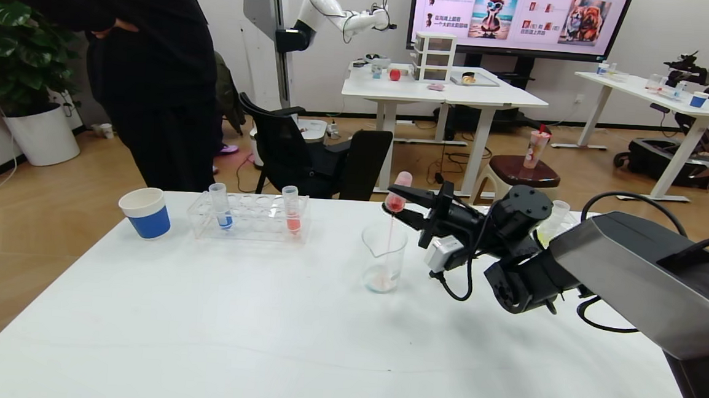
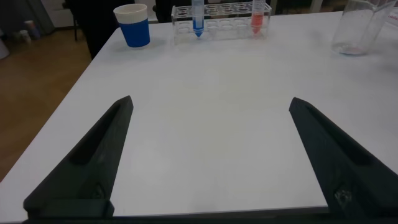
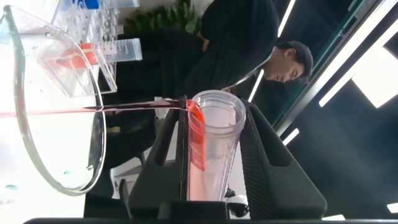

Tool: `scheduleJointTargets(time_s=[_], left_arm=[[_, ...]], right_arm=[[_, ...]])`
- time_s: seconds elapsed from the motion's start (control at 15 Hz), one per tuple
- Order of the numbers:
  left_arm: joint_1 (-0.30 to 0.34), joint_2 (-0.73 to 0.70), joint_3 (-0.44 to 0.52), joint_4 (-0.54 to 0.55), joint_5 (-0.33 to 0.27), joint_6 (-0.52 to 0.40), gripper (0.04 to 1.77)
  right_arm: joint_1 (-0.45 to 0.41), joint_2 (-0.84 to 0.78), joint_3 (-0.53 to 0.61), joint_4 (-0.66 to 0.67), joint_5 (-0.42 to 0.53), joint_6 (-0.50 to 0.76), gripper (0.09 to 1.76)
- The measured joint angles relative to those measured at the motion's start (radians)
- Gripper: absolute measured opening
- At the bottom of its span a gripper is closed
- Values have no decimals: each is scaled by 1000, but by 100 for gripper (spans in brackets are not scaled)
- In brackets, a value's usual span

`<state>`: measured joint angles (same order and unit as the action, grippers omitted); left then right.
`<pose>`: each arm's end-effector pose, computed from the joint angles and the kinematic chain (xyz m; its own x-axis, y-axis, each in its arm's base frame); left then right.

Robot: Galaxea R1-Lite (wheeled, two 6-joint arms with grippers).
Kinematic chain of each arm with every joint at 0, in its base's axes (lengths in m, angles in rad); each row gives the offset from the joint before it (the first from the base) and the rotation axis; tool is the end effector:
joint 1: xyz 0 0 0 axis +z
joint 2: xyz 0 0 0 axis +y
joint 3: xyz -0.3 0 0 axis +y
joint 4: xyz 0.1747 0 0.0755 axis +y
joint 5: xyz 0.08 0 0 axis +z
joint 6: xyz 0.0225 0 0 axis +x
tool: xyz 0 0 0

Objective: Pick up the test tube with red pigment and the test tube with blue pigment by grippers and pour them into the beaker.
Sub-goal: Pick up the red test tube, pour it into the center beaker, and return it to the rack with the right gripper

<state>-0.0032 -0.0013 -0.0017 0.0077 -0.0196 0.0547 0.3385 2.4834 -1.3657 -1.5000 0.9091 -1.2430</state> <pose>-0.0230 -0.0004 0.0752 0.9997 -0.0228 -0.0047 0.0230 0.9982 0.0546 0.4362 0.1724 0.0945 0.2758 0.9335 0.2292 0.0452 0.2256 -0.9732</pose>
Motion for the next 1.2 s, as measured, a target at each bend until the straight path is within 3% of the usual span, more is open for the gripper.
scheduleJointTargets(time_s=[0.93, 1.2], left_arm=[[0, 0, 0, 0, 0, 0, 175], [0, 0, 0, 0, 0, 0, 175]], right_arm=[[13, 15, -36, 55, 21, -264, 51], [25, 14, -33, 56, 23, -280, 51]])
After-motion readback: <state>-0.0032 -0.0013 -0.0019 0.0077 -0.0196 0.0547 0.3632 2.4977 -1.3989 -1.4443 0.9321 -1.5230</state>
